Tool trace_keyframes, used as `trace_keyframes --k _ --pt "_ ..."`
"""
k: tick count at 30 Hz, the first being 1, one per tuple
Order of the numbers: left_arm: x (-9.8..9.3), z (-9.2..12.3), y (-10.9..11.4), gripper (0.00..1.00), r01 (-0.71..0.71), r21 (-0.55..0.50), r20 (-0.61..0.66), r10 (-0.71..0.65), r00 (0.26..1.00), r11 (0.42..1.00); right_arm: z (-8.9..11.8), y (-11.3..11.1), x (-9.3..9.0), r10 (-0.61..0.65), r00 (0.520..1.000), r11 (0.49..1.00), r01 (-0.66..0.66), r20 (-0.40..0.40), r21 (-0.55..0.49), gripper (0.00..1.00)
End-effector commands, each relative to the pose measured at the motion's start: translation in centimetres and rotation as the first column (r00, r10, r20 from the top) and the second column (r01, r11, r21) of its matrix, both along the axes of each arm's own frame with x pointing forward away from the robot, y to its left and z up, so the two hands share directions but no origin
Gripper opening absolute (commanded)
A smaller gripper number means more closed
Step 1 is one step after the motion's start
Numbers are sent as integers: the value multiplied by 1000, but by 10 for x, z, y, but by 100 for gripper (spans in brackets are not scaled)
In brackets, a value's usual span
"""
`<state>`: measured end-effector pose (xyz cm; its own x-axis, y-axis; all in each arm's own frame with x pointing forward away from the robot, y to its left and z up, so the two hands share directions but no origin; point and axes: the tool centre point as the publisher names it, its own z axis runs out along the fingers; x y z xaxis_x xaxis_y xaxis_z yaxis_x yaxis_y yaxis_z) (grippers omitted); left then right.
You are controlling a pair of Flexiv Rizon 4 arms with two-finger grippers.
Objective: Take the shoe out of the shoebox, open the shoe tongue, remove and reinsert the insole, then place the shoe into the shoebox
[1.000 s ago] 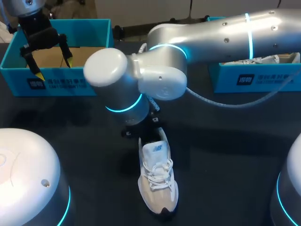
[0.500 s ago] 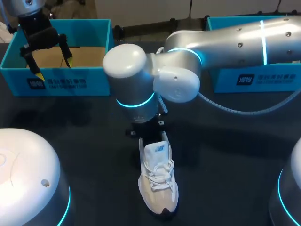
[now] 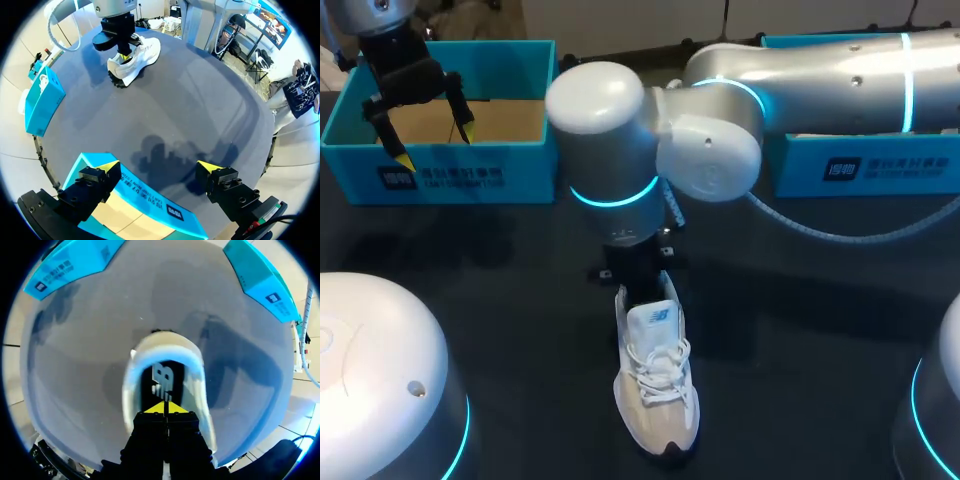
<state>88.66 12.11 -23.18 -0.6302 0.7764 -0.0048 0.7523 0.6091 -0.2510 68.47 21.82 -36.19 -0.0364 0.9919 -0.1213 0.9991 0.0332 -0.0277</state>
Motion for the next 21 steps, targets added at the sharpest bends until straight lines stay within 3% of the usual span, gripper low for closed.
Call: trace_keyframes --k 1,3,5,9,11,18,19,20,21 --pt "0 0 0 100 1 3 0 -1 1000 1000 1 -13 -1 31 999 998 -30 -15 47 0" --pt "0 0 0 100 1 3 0 -1 1000 1000 0 -15 -1 37 999 998 -36 -20 53 0" --pt "0 0 0 100 1 3 0 -1 1000 1000 -1 -16 -2 43 999 998 -41 -30 55 15" --pt "0 0 0 100 1 3 0 -1 1000 1000 0 -16 -4 49 998 997 -46 -39 61 22" --pt "0 0 0 100 1 3 0 -1 1000 1000 2 -14 -6 52 997 997 -50 -51 51 38" --pt "0 0 0 100 1 3 0 -1 1000 1000 4 -10 -14 50 996 998 -47 -74 41 57" --pt "0 0 0 100 1 3 0 -1 1000 1000 5 -9 -15 52 996 998 -49 -79 40 71" --pt "0 0 0 100 1 3 0 -1 1000 1000 5 -9 -15 53 995 998 -50 -81 40 77" --pt "0 0 0 100 1 3 0 -1 1000 1000 5 -8 -15 54 995 998 -51 -83 39 93"
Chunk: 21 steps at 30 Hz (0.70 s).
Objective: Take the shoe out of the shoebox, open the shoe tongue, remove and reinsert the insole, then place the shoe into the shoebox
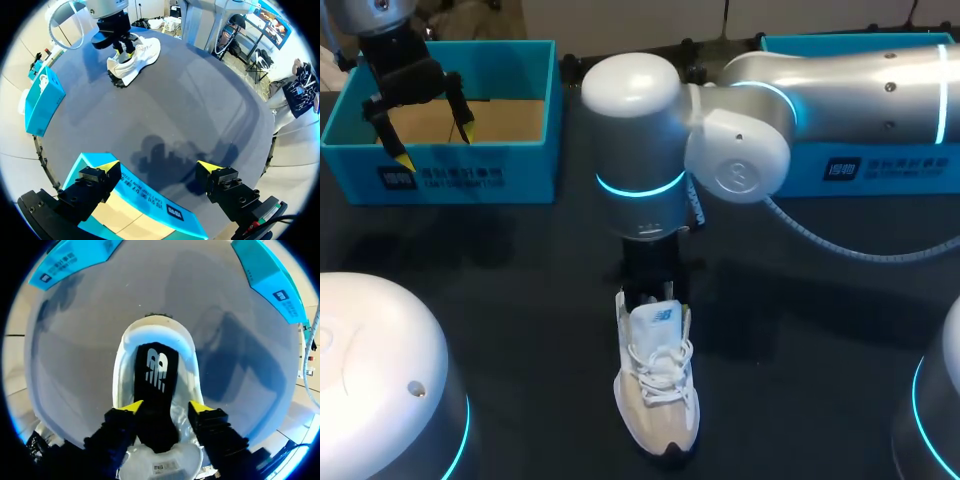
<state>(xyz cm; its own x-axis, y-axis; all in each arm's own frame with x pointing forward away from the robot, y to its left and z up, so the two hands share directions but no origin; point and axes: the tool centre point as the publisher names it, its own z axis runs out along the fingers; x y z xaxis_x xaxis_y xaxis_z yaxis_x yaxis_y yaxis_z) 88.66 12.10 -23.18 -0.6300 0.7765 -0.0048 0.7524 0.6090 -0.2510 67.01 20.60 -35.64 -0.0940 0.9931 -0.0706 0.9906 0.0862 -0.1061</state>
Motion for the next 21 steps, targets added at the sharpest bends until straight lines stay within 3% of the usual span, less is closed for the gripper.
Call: trace_keyframes --k 1,21 --pt "0 0 0 100 1 3 0 -1 1000 1000 0 4 -1 4 1000 1000 -4 -3 -10 100" --pt "0 0 0 100 1 3 0 -1 1000 1000 13 17 -19 -35 999 998 35 6 -49 100"
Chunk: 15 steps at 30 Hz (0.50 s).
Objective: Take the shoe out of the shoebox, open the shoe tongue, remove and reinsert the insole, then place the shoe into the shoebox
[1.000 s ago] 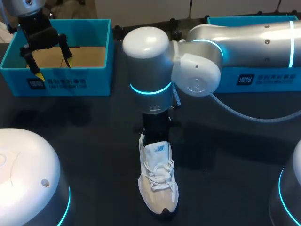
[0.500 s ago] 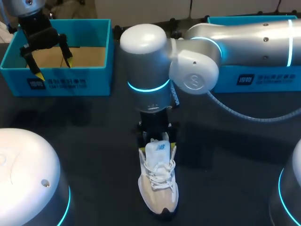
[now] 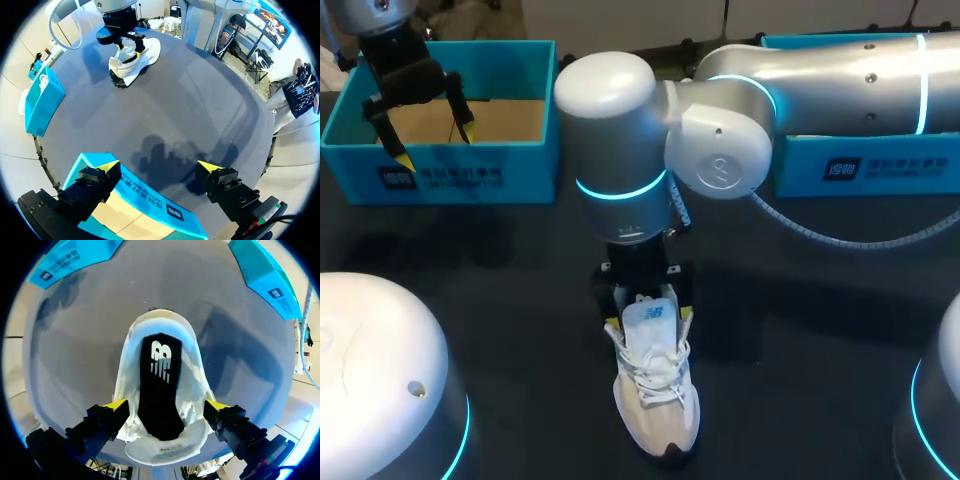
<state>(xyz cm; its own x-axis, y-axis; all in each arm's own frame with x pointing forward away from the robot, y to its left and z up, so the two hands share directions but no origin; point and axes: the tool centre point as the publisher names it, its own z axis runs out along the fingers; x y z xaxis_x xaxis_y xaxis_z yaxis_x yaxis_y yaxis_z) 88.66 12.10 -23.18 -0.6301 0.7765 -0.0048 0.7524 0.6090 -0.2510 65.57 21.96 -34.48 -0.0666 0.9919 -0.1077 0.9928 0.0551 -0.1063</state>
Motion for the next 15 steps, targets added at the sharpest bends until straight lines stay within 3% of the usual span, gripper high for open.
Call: trace_keyframes --k 1,15 --pt "0 0 0 100 1 3 0 -1 1000 1000 2 4 -7 -8 1000 1000 8 3 -14 100" --pt "0 0 0 100 1 3 0 -1 1000 1000 10 1 -18 -26 1000 999 25 -13 -22 100"
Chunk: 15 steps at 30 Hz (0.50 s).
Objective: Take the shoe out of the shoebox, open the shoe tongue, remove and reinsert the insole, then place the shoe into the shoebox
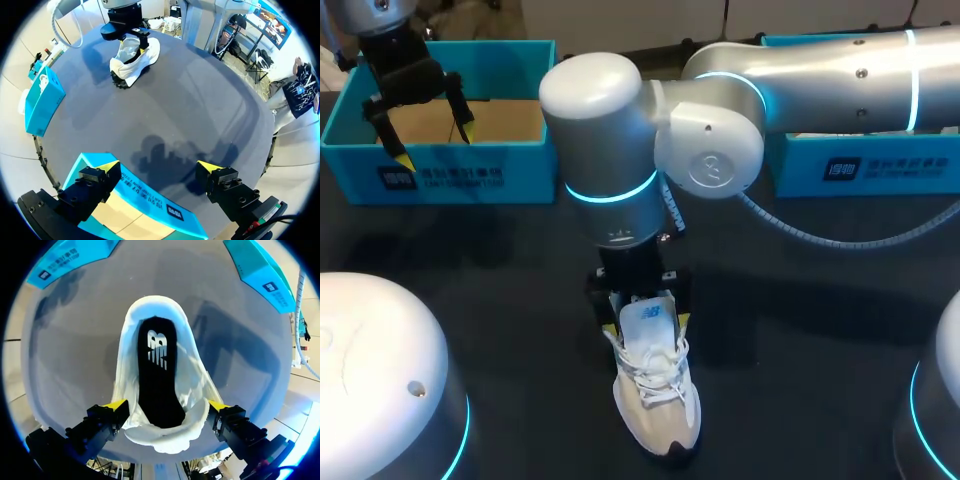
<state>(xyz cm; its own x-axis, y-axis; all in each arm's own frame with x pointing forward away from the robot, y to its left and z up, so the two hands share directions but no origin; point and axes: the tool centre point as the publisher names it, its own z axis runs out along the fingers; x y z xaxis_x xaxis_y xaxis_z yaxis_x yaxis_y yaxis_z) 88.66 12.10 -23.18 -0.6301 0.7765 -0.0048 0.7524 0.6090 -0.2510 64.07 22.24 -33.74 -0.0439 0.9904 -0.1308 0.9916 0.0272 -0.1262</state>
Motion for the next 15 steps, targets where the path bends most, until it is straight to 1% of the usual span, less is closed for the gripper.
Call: trace_keyframes --k 1,6,13,15 --pt "0 0 0 100 1 3 0 -1 1000 1000 3 -2 -6 -3 1000 1000 3 1 1 100" --pt "0 0 0 100 1 3 0 -1 1000 1000 8 -5 -16 -19 1000 1000 19 -9 -5 100" --pt "0 0 0 100 1 3 0 -1 1000 1000 24 -4 -33 -33 999 999 33 -4 -4 100" --pt "0 0 0 100 1 3 0 -1 1000 1000 32 -9 -44 -41 999 999 41 0 8 100"
